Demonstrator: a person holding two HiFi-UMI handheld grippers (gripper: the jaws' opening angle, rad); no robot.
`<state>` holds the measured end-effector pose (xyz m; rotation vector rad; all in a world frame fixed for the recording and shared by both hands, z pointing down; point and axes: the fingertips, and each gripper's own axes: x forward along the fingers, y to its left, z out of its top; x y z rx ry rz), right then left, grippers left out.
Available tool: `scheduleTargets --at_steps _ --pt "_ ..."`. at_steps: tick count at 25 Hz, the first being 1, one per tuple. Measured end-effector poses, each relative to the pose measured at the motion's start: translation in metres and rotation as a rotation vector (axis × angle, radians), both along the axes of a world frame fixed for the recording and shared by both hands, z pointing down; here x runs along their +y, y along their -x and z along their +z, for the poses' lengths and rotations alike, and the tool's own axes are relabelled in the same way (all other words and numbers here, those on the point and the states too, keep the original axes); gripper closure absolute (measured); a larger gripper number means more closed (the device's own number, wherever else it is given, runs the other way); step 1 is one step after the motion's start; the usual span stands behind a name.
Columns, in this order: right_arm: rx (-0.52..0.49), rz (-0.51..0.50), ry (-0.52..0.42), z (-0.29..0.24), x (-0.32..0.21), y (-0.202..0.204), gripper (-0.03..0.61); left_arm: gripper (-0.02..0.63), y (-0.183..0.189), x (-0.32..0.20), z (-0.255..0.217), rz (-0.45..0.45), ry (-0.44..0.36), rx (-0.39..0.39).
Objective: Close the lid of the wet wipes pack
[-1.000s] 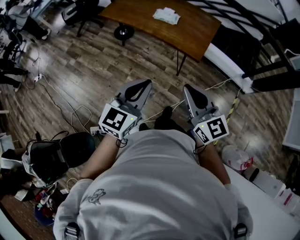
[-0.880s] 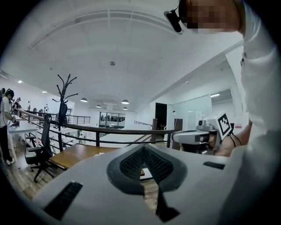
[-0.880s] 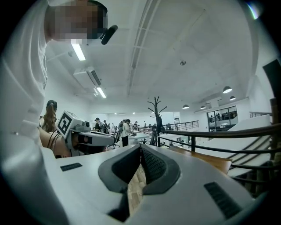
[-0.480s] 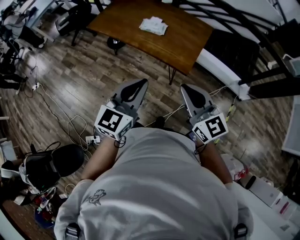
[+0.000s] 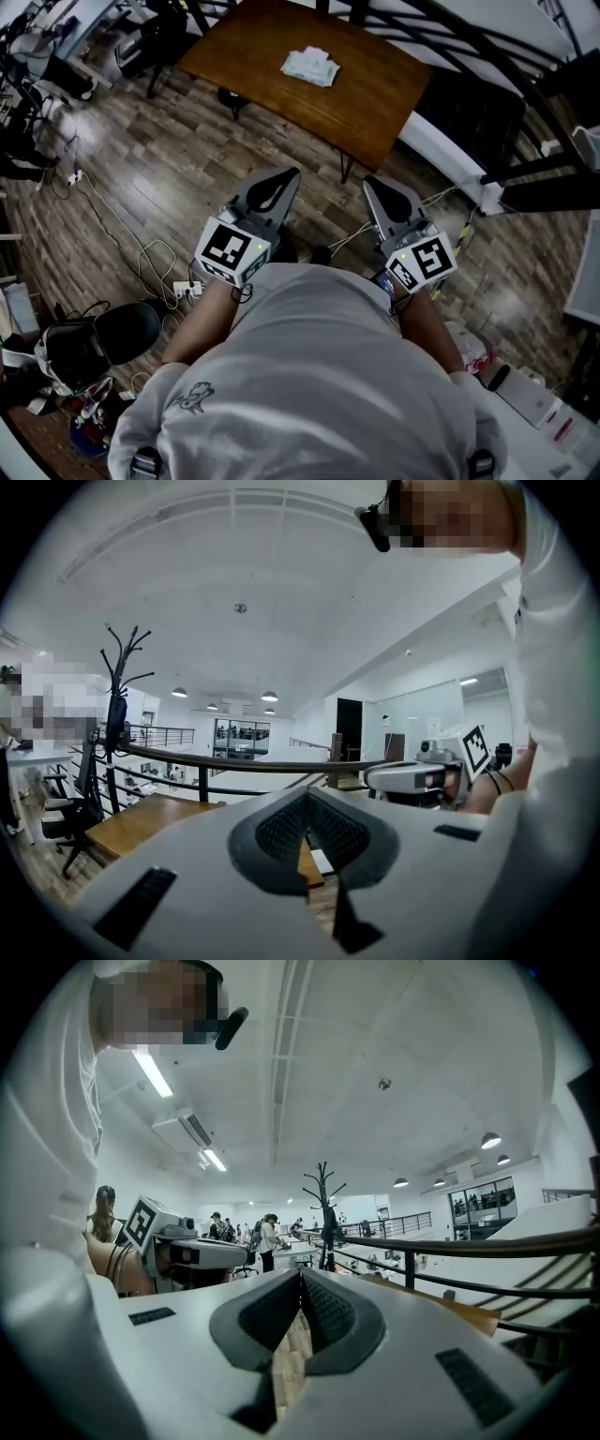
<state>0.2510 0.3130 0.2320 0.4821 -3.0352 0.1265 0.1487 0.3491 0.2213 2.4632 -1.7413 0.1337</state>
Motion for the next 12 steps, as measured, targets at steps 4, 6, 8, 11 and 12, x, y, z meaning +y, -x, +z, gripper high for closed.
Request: scheduleTargets --at_steps 4,6,8,11,12 --pt "0.011 -0.012 -0.007 0.0 -0.012 0.019 0.545 0.601 0.016 -0.015 -0.001 0.007 -0.007 0.001" --pt "0.021 -0.01 -0.001 0.001 -0.018 0.027 0.545 0.601 0.022 -0.02 0.001 0.012 -0.003 0.008" --pt "0.025 -0.008 -0.002 0.0 -0.024 0.038 0.545 0.601 0.032 -0.025 0.003 0.016 0.0 0.011" --pt "0.019 0.0 -0.005 -0.002 -0.037 0.061 0.545 0.601 0.056 -0.039 0.003 0.021 -0.005 0.013" --pt "0.016 0.002 -0.007 -0.003 -0.041 0.07 0.545 0.601 0.066 -0.043 0.003 0.024 -0.008 0.012"
